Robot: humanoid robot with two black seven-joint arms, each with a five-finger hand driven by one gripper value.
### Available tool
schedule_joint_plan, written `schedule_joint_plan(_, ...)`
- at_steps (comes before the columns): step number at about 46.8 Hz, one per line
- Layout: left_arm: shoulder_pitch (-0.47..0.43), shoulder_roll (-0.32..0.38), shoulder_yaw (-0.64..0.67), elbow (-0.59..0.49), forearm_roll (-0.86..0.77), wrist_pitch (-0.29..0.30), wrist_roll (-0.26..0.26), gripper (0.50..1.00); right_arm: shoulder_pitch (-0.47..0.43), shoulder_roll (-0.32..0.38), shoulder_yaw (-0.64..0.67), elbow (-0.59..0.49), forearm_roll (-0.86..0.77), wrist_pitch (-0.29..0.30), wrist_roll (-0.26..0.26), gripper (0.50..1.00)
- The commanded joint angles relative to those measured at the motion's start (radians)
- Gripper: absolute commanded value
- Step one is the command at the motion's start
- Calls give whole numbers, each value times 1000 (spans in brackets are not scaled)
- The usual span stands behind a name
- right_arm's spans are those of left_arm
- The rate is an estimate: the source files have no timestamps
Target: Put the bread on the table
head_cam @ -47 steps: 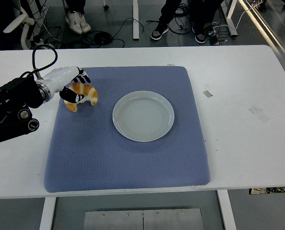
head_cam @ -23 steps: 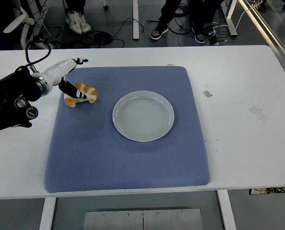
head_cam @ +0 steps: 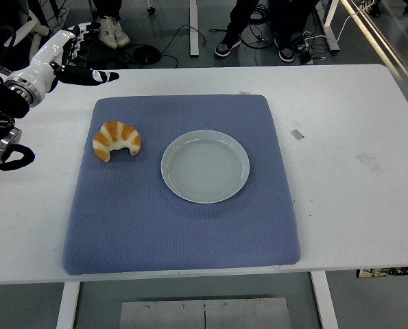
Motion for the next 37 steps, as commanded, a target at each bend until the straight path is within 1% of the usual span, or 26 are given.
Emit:
schedule_joint_plan(1, 57, -4, -93, 3, -6, 1, -49, 933, 0, 0, 0, -1, 0, 0, 0, 1000)
schedule_joint_plan(5, 108, -9, -168, 7, -9, 1, -95, 933, 0, 0, 0, -1, 0, 0, 0, 1000)
schedule_joint_plan(9, 144, -9, -220, 7, -26, -1, -108, 933, 0, 0, 0, -1, 0, 0, 0, 1000)
schedule_joint_plan(13, 167, -1, -242, 7, -27, -1, -109, 933, 0, 0, 0, -1, 0, 0, 0, 1000)
schedule_joint_plan(22, 175, 25, -243, 9, -42, -7, -105, 934, 0, 0, 0, -1, 0, 0, 0, 1000)
schedule_joint_plan(37, 178, 28, -236, 18, -88, -8, -99, 943, 0, 0, -9, 9, 0, 1, 0, 1000)
